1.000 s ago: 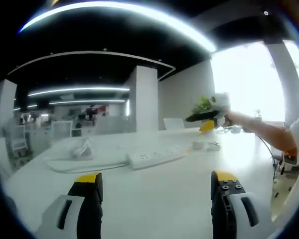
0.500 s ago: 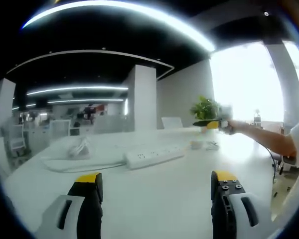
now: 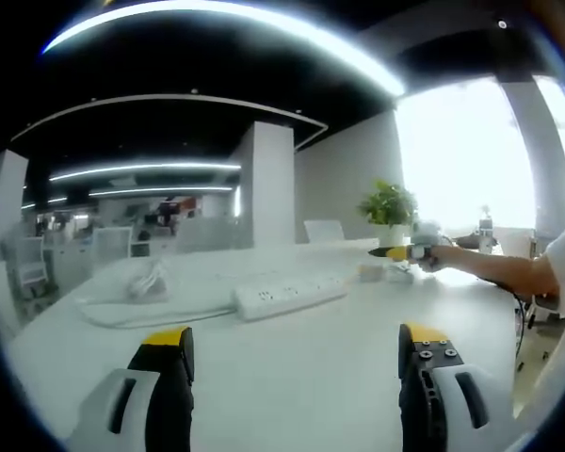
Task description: Straighten the power strip on the desk, plug the charger into it
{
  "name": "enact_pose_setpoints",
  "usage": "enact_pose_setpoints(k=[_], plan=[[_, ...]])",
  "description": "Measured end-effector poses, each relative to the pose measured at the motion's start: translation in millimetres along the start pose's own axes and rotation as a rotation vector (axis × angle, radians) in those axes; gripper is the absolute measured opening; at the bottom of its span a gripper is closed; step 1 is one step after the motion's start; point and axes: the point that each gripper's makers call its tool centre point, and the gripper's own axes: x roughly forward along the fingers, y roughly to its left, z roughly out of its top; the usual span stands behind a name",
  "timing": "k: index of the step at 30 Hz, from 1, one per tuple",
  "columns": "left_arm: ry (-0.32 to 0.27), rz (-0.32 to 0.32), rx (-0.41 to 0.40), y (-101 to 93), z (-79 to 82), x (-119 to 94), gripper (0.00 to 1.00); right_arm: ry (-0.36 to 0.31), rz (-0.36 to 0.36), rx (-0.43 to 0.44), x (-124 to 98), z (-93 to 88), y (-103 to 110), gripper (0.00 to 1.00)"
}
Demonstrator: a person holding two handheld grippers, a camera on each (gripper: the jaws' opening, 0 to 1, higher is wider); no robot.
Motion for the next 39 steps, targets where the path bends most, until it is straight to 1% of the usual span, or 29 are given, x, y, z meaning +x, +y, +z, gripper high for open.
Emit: enact_pose_setpoints(k=[2, 3, 5, 6, 10, 14, 21, 26, 36, 39], plan=[[0.003, -0.003, 0.001, -0.7, -0.8, 0.7, 0.92, 0.017, 0.001, 0.008, -0.4, -6.4, -2.5, 0.74], [0.005, -0.005, 0.002, -1.2, -1.2, 0.8, 0.92, 0.041, -0.004, 0.011, 0.1, -8.8, -3.3, 0.74], [0.007, -0.006, 0.002, -1.5, -1.9, 1.0, 0.92, 0.037, 0.014, -0.033, 1.5, -6.6, -1.8, 0.74], [0.008, -0.006, 0.002, -1.5, -2.2, 0.9, 0.92, 0.038, 0.017, -0.025, 2.1, -7.0, -2.0, 0.74], [0.012, -0.001, 0.003, -0.6, -3.1, 0.0, 0.92, 0.058, 0.025, -0.038, 5.5, -10.8, -1.6, 0.73], [0.012, 0.001, 0.004, -0.3, -2.8, 0.5, 0.92, 0.089, 0.041, -0.043, 8.4, -15.9, 1.3, 0.71], [0.011, -0.002, 0.009, -1.8, -1.7, 2.1, 0.92, 0.103, 0.055, -0.04, 13.7, -18.1, 0.3, 0.65], [0.012, 0.005, 0.008, -0.2, -2.2, 1.0, 0.92, 0.137, 0.056, -0.044, 15.3, -23.5, 0.1, 0.65], [0.012, 0.01, 0.005, 1.1, -3.7, -1.1, 0.92, 0.191, 0.055, -0.043, 15.2, -29.8, -1.3, 0.57], [0.01, 0.011, 0.004, 1.2, -4.0, -1.7, 0.92, 0.203, 0.054, -0.056, 15.5, -32.1, -3.0, 0.55]])
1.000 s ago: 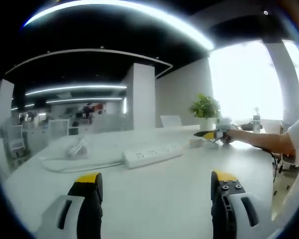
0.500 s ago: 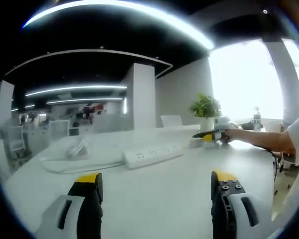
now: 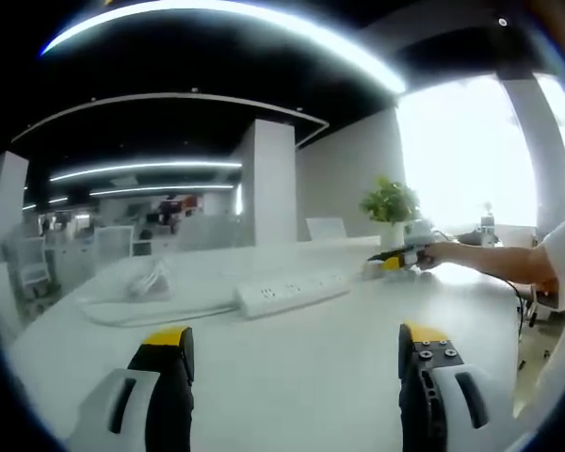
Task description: Straighten the power strip on the desk, plug the charger into it
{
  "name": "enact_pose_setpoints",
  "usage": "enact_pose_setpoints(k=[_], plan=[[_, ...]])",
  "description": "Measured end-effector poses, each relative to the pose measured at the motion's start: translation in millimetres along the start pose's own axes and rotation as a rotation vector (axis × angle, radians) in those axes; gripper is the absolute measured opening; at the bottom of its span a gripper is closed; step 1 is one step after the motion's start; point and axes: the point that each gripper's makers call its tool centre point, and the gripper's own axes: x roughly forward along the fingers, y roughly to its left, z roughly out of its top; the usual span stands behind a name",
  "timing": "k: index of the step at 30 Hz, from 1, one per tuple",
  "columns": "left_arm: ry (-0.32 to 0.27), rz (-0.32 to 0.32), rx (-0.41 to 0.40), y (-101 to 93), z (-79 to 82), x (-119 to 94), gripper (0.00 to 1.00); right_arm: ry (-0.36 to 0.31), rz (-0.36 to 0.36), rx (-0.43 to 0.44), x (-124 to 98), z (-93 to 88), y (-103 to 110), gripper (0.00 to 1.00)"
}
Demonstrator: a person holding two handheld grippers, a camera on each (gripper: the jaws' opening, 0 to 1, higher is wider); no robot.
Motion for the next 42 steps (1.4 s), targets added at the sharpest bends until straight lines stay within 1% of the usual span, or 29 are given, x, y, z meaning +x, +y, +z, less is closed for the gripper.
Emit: enact_pose_setpoints(k=[3, 8, 11, 15, 18, 22, 28, 31, 33, 34, 38, 40, 42], plan=[[0.002, 0.001, 0.0, 0.7, -0.5, -0.2, 0.92, 0.016, -0.001, 0.001, 0.2, -2.0, -1.0, 0.53], [-0.004, 0.001, 0.002, 1.5, 1.5, -0.7, 0.92, 0.04, 0.004, -0.006, 1.6, -5.2, 3.6, 0.49], [-0.004, 0.001, 0.001, 1.9, 1.4, -0.5, 0.92, 0.045, -0.002, -0.008, 1.9, -6.3, 3.3, 0.48], [0.002, -0.001, -0.001, 1.9, -0.7, 0.7, 0.92, 0.046, 0.002, -0.006, 2.6, -6.9, 6.1, 0.39], [0.002, -0.004, -0.001, 1.5, -0.4, 1.5, 0.92, 0.061, 0.003, -0.009, 3.8, -8.5, 7.3, 0.36], [-0.003, -0.007, 0.002, 0.7, 1.6, 2.3, 0.92, 0.074, -0.009, -0.014, 4.4, -8.6, 5.3, 0.34], [-0.001, -0.003, -0.001, 2.1, 0.4, 1.8, 0.93, 0.085, -0.023, -0.018, 4.1, -8.8, 4.4, 0.33], [-0.003, -0.002, -0.004, 2.4, 0.1, 1.5, 0.93, 0.103, -0.048, -0.031, 3.7, -9.2, 2.2, 0.31], [-0.004, -0.002, -0.004, 2.7, 0.0, 1.3, 0.93, 0.114, -0.06, -0.06, 2.5, -9.5, 2.1, 0.3], [-0.004, -0.002, -0.005, 2.6, -0.1, 1.3, 0.93, 0.118, -0.069, -0.062, 2.1, -10.4, 1.9, 0.29], [-0.003, -0.005, -0.006, 1.8, -1.0, 1.6, 0.93, 0.108, -0.079, -0.055, 0.7, -10.9, 1.4, 0.28], [-0.003, -0.007, -0.005, 1.1, -1.1, 1.5, 0.93, 0.106, -0.09, -0.031, 0.3, -11.0, 0.1, 0.27], [-0.005, -0.007, -0.005, 1.1, -0.7, 0.9, 0.93, 0.11, -0.094, -0.034, 0.2, -11.0, -0.7, 0.27]])
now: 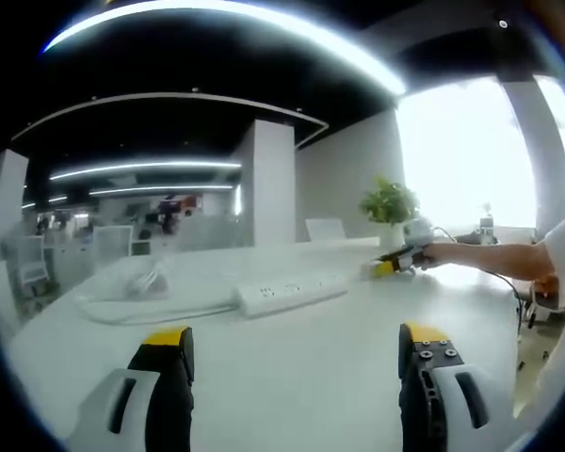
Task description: Straighten the power strip on the desk, plug the charger into it
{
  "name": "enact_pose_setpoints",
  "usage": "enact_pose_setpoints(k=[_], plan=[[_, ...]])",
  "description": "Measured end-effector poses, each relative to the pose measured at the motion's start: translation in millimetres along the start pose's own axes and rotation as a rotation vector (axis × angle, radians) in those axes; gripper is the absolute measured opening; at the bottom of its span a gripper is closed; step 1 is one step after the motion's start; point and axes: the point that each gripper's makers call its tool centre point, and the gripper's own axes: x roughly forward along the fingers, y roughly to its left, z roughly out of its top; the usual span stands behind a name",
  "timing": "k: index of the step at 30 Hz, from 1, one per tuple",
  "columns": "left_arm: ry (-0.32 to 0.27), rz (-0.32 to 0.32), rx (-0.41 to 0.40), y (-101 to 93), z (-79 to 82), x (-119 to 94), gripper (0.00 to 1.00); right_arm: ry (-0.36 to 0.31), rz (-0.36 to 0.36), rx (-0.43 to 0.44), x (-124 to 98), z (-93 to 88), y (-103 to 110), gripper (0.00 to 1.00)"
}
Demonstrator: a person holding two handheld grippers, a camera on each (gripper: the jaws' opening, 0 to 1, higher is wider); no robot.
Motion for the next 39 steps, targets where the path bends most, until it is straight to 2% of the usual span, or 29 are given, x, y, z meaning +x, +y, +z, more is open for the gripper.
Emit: enact_pose_setpoints(k=[3, 4, 7, 16, 24, 34, 39], plan=[[-0.003, 0.004, -0.003, 1.2, 0.3, -0.9, 0.93, 0.014, -0.03, 0.014, 0.6, 0.4, -1.0, 0.26], [-0.003, 0.006, -0.004, 1.6, 0.1, -1.1, 0.93, 0.024, -0.041, 0.051, 0.1, -0.2, -1.8, 0.25], [-0.002, 0.007, -0.005, 2.0, -0.5, -1.6, 0.93, 0.037, -0.045, 0.059, -0.4, 0.1, 0.5, 0.24], [-0.005, 0.014, -0.004, 5.3, 0.4, -4.3, 0.93, 0.084, -0.062, 0.015, 0.7, 1.1, 7.3, 0.24], [-0.007, 0.01, -0.006, 5.4, 0.2, -4.0, 0.93, 0.189, -0.058, -0.141, 1.3, 11.7, 16.3, 0.23], [-0.018, 0.002, -0.007, 3.7, 3.3, -6.3, 0.93, 0.309, -0.038, -0.29, 3.2, 28.7, 27.3, 0.23], [-0.017, -0.003, -0.001, 2.6, 3.4, -8.8, 0.93, 0.397, -0.025, -0.386, 3.6, 34.5, 34.2, 0.23]])
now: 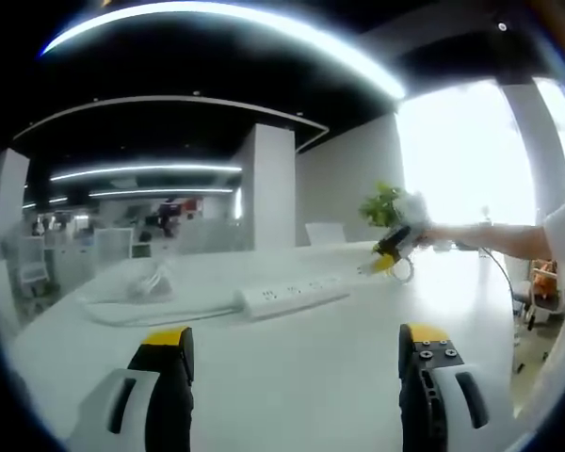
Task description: Straighten the power strip on the desk, plug the charger into it
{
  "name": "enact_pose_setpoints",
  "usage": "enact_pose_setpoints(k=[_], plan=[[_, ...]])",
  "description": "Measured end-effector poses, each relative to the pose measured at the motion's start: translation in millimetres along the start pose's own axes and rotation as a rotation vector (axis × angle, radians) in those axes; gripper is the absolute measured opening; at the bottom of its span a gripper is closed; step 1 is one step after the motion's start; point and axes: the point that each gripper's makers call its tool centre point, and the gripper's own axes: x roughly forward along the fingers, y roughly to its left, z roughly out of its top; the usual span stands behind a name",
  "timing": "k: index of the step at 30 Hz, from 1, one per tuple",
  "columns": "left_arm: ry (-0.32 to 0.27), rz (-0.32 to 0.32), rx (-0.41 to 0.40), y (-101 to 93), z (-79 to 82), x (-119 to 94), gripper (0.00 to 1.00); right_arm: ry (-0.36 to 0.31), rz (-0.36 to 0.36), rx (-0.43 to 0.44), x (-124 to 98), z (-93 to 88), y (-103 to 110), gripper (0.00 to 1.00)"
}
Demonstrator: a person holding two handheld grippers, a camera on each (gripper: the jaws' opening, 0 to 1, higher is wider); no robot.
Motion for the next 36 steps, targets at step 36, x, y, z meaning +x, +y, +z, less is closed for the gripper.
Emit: enact_pose_setpoints(k=[36], plan=[[0.011, 0.042, 0.019, 17.5, -4.2, -14.6, 0.93, 0.508, 0.18, -0.52, 32.3, 92.0, 44.9, 0.23]])
